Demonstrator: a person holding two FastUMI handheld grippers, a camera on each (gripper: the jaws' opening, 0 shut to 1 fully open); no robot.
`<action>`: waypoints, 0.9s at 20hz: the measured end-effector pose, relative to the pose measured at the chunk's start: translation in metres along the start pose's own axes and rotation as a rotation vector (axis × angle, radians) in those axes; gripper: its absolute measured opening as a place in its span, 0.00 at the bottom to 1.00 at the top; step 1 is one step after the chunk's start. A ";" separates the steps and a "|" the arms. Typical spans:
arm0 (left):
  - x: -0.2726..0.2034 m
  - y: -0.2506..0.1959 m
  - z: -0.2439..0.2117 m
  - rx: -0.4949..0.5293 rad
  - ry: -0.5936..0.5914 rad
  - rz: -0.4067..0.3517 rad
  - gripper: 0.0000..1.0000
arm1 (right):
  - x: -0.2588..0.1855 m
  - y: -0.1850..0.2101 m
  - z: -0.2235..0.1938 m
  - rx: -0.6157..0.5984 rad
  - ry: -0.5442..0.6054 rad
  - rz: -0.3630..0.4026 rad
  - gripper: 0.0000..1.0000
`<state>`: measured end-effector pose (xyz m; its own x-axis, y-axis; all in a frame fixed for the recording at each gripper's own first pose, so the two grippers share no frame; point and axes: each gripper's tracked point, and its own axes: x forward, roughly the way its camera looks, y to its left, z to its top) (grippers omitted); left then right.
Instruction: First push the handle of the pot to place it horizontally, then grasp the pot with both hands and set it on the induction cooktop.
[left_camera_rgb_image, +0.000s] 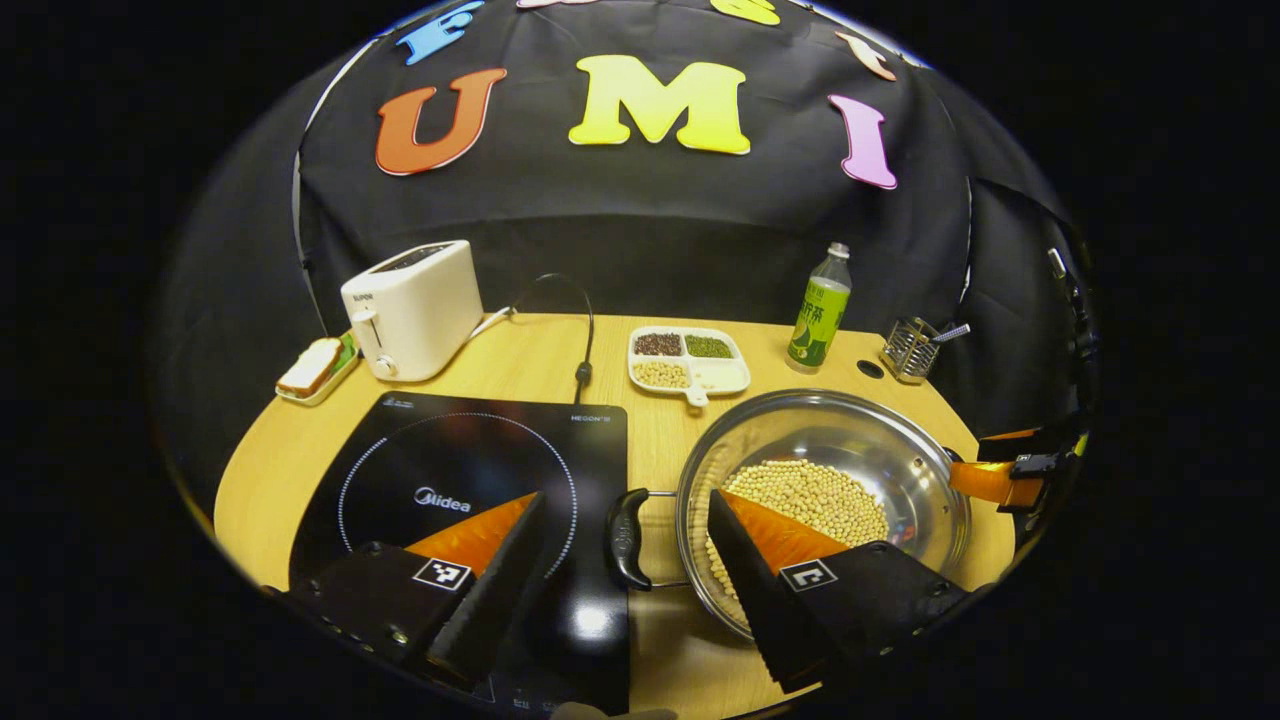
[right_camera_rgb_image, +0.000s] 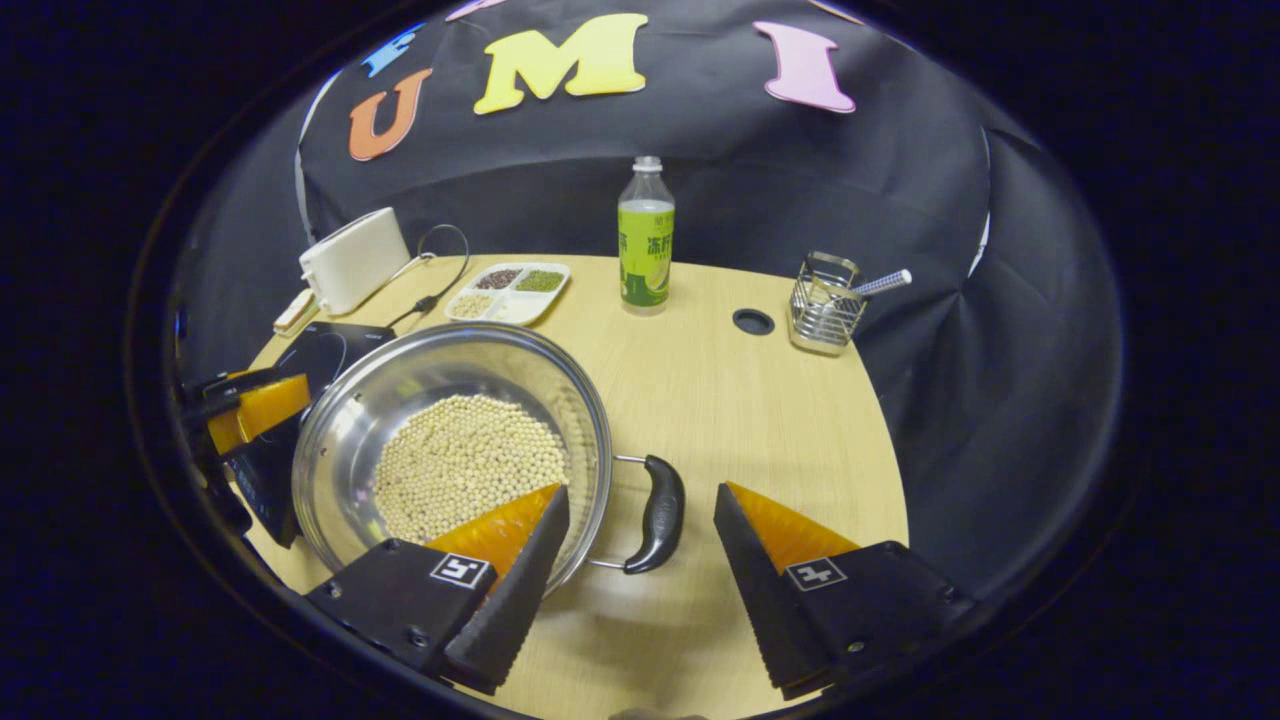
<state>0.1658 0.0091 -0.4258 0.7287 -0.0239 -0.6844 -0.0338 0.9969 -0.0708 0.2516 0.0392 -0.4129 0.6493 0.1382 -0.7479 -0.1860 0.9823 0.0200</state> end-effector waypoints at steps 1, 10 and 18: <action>0.005 -0.001 -0.004 -0.004 0.021 -0.006 0.96 | 0.003 0.001 -0.002 0.004 0.011 0.001 0.94; 0.027 -0.005 -0.017 0.046 0.080 0.027 0.94 | 0.022 0.012 -0.008 0.004 0.064 0.024 0.80; 0.033 -0.001 -0.020 0.073 0.101 0.070 0.78 | 0.036 0.011 -0.019 0.056 0.145 -0.022 0.69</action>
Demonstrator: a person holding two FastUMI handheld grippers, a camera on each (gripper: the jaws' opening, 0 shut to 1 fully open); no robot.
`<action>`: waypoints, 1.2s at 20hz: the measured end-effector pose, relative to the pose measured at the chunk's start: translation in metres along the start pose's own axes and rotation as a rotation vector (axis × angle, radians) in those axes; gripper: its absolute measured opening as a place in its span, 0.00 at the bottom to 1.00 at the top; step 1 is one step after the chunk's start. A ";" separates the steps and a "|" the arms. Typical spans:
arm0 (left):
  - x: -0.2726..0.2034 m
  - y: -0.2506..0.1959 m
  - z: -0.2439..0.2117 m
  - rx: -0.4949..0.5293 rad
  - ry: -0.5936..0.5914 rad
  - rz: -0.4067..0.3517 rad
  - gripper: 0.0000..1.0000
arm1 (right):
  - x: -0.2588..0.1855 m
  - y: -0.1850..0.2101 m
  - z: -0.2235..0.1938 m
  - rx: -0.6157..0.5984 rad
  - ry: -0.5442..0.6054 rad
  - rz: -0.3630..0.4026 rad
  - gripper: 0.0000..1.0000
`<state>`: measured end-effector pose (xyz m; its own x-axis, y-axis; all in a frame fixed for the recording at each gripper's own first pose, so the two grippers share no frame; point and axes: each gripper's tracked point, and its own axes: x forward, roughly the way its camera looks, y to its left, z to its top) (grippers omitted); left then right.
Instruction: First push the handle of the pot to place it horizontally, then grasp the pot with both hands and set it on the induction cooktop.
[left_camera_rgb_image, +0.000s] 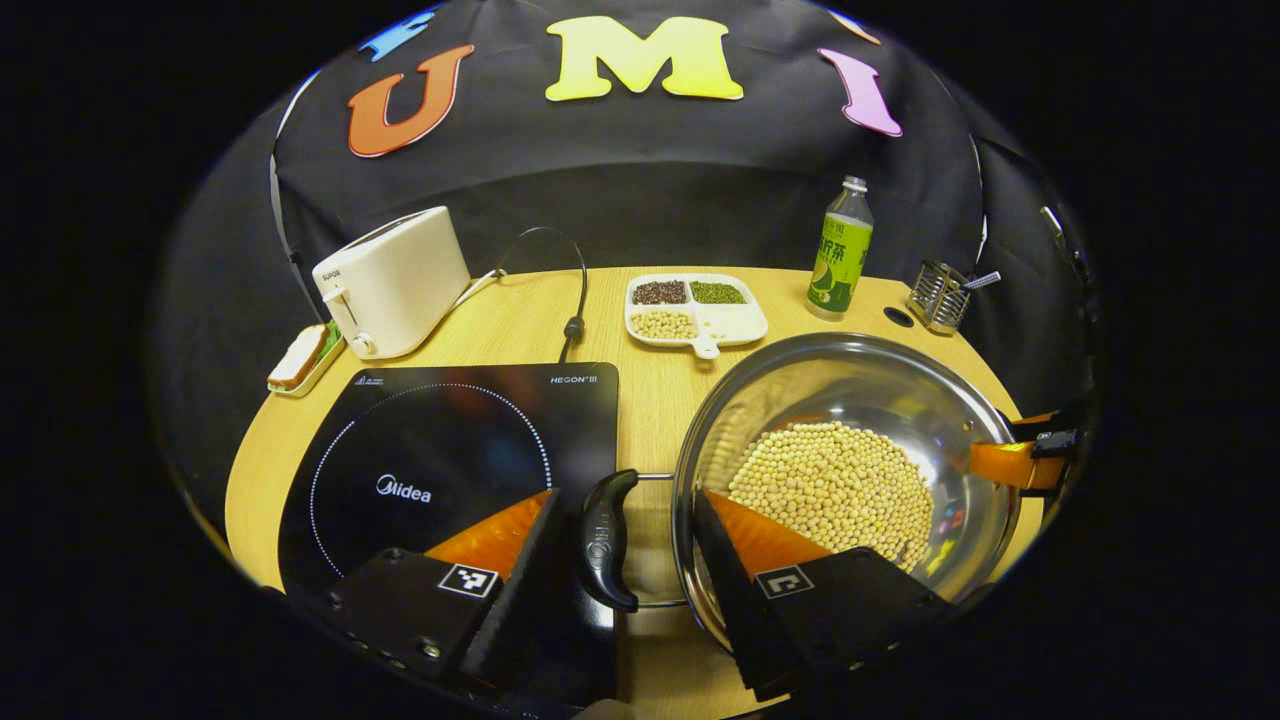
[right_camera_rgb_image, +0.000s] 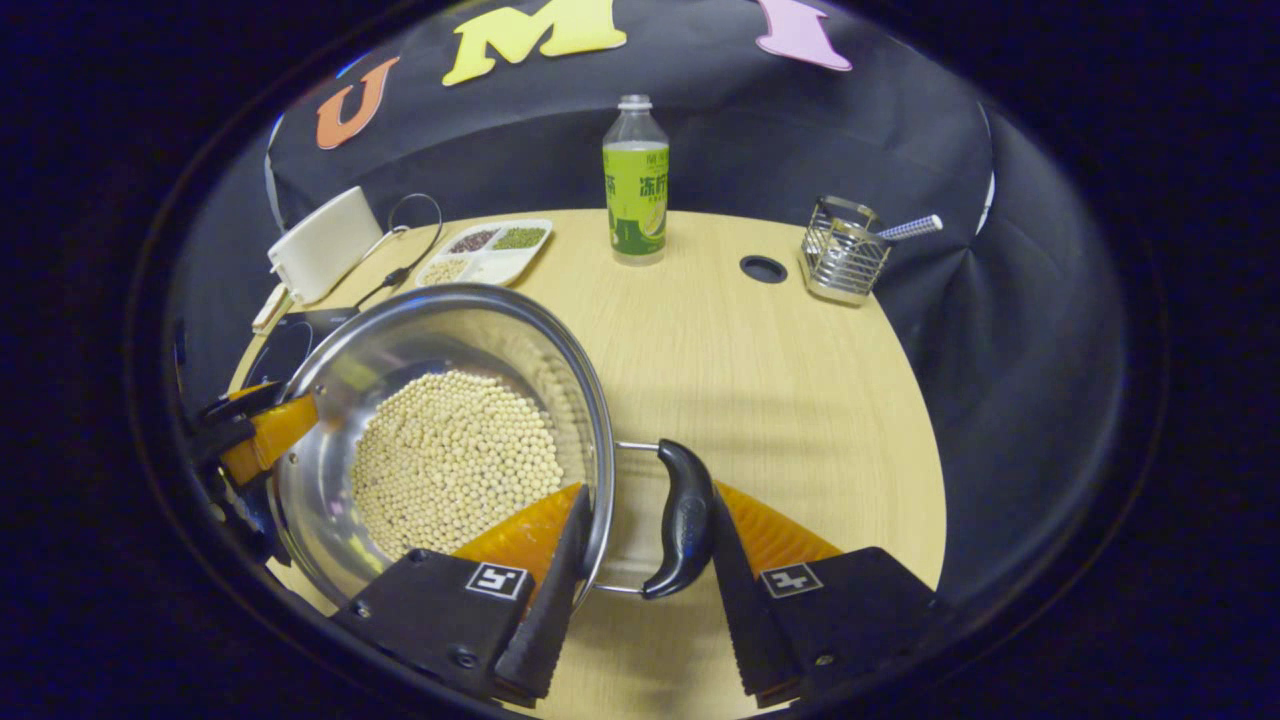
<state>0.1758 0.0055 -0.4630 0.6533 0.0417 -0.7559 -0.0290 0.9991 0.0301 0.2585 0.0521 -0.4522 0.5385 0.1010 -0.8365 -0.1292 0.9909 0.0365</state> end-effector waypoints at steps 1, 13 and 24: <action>-0.001 0.000 0.000 -0.007 0.007 0.007 0.75 | 0.000 0.001 0.000 0.008 0.020 -0.004 0.69; -0.014 0.000 -0.007 -0.035 0.094 -0.027 0.58 | -0.018 0.007 -0.017 0.041 0.028 0.002 0.59; -0.044 0.016 0.008 -0.037 0.045 -0.022 0.58 | -0.056 0.021 -0.009 0.028 -0.012 -0.002 0.59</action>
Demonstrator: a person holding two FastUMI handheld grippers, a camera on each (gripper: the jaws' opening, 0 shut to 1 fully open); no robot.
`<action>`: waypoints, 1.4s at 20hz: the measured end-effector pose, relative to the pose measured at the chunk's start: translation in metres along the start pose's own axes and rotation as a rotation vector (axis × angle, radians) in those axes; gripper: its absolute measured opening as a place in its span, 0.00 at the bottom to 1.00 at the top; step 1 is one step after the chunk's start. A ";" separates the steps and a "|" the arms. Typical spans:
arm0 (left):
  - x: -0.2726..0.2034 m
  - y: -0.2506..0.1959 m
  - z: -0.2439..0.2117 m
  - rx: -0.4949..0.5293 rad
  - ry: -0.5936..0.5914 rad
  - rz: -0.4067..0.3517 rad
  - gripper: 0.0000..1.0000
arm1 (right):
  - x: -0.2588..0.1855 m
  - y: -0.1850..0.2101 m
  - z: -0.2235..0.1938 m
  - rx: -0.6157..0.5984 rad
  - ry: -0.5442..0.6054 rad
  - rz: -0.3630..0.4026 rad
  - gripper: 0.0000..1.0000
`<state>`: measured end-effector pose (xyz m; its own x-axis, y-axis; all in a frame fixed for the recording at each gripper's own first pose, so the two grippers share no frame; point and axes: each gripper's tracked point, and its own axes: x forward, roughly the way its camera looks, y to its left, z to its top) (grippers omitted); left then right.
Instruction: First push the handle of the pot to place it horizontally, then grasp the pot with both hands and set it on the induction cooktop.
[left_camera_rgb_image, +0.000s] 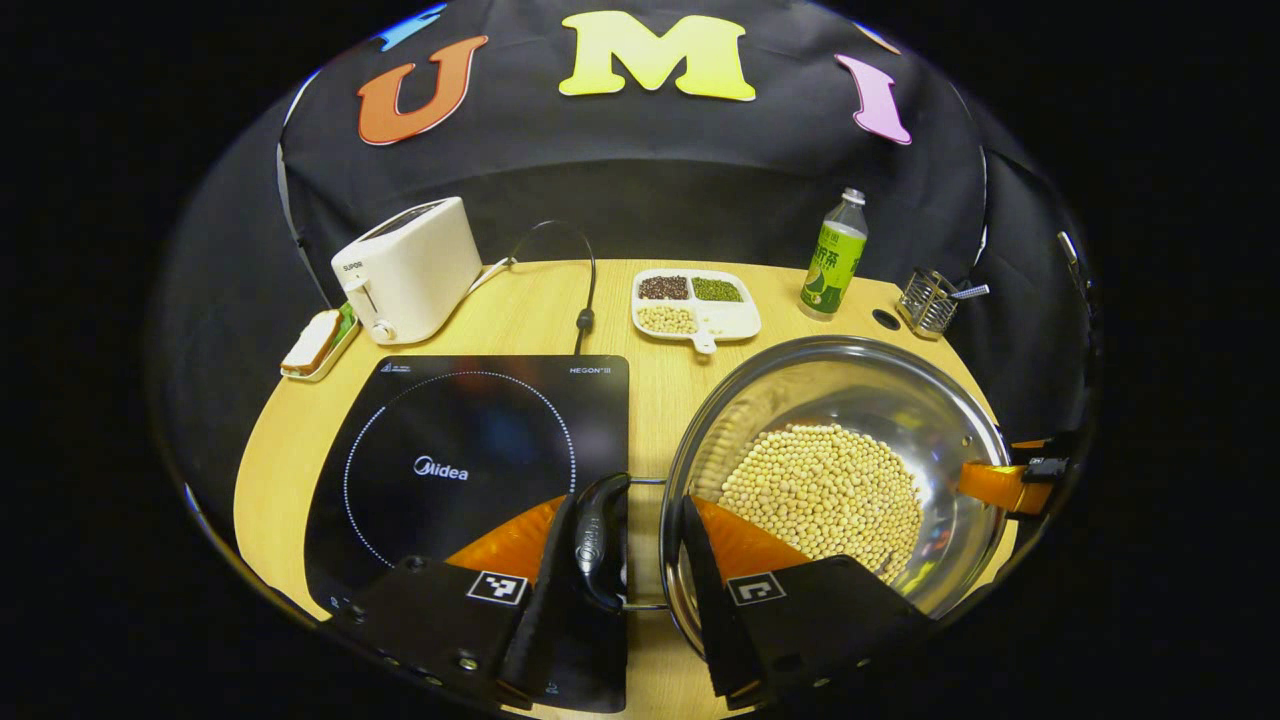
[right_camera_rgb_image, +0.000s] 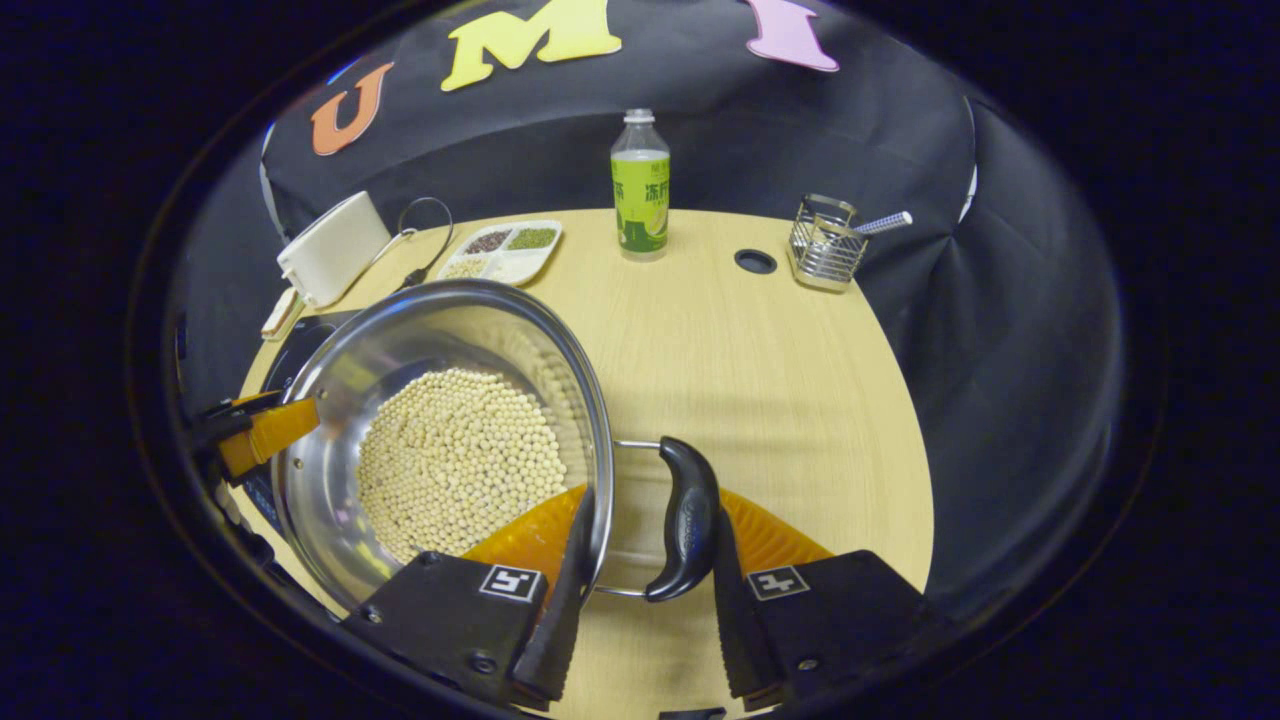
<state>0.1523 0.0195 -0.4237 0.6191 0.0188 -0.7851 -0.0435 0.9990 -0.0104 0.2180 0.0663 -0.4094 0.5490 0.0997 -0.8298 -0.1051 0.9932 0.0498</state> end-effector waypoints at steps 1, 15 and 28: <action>-0.003 0.004 0.002 0.000 -0.007 0.001 0.58 | -0.003 0.004 0.002 0.003 -0.007 0.001 0.59; -0.037 0.105 0.011 0.003 -0.058 0.059 0.58 | -0.025 0.108 0.010 0.011 -0.040 0.055 0.58; -0.032 0.225 0.003 0.006 -0.048 0.085 0.58 | -0.014 0.233 0.018 -0.035 -0.013 0.059 0.59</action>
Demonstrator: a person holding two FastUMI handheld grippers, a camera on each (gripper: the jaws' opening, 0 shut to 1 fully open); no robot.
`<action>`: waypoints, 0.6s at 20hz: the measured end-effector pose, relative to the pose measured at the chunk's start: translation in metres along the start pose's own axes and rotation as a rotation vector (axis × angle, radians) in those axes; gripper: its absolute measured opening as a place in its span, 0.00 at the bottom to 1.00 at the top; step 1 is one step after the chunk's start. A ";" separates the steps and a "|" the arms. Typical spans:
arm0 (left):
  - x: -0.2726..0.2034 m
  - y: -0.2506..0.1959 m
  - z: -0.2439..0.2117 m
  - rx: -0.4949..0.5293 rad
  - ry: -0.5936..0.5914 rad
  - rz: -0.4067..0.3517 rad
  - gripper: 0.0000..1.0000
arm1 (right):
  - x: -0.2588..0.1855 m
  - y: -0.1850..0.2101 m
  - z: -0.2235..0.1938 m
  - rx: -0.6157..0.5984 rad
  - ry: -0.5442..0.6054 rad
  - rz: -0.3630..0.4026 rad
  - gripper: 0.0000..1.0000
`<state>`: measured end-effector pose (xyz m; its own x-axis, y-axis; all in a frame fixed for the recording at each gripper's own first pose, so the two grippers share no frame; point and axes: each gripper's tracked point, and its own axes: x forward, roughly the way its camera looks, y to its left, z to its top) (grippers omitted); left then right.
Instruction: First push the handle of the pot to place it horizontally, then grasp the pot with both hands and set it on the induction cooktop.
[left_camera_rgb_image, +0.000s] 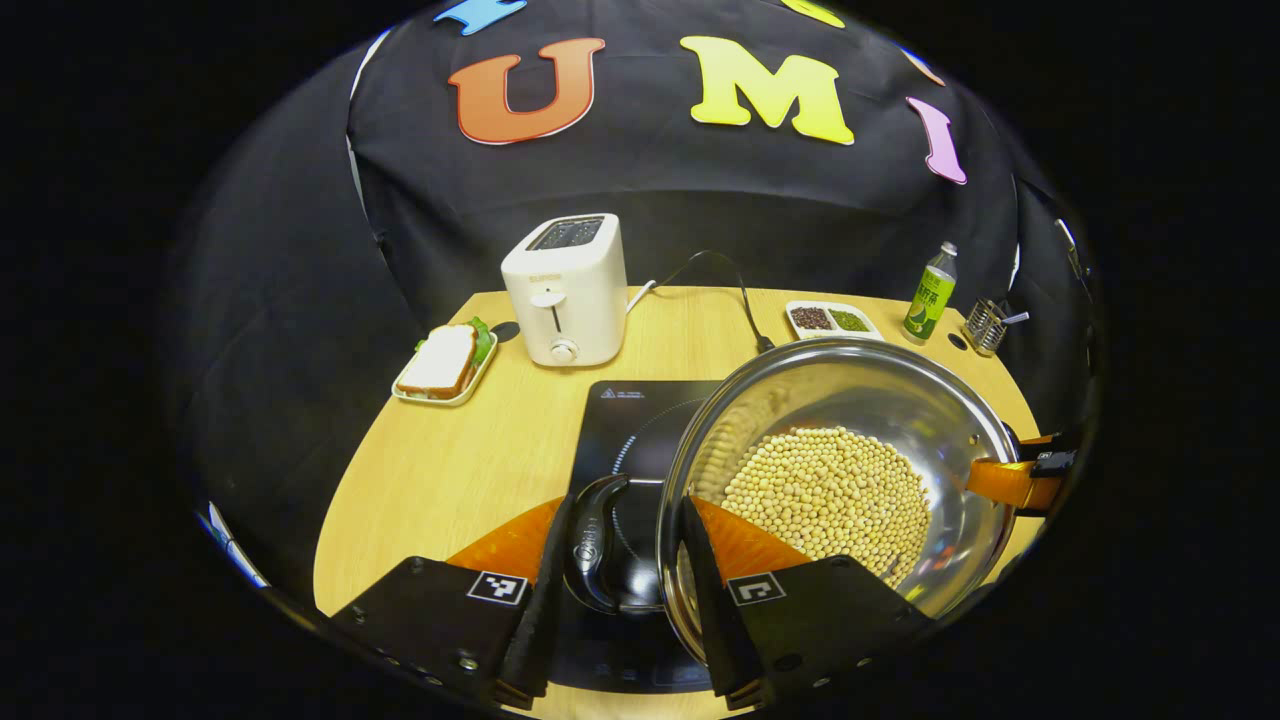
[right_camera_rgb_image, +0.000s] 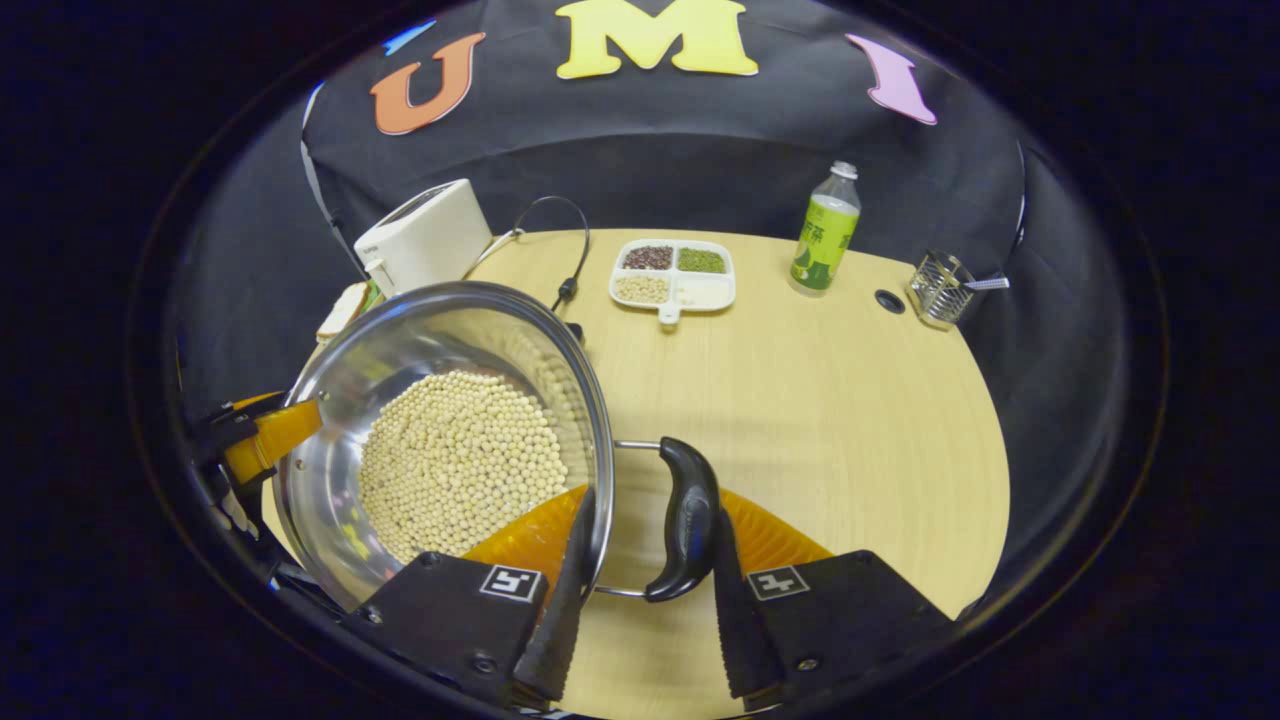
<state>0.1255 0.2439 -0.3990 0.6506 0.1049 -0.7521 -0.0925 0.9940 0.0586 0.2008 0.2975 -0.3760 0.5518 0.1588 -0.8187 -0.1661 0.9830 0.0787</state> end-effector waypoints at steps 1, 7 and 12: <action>0.004 0.007 0.002 -0.001 0.002 0.000 0.58 | 0.004 0.008 0.002 0.003 0.005 0.000 0.58; 0.021 0.035 0.015 0.019 -0.012 0.003 0.57 | 0.014 0.036 0.018 0.015 -0.007 -0.005 0.58; 0.032 0.038 0.000 0.013 0.011 0.000 0.57 | 0.028 0.039 0.011 0.008 0.013 -0.008 0.59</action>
<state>0.1433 0.2850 -0.4210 0.6426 0.1046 -0.7590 -0.0830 0.9943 0.0668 0.2187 0.3413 -0.3898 0.5422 0.1496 -0.8268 -0.1554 0.9849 0.0763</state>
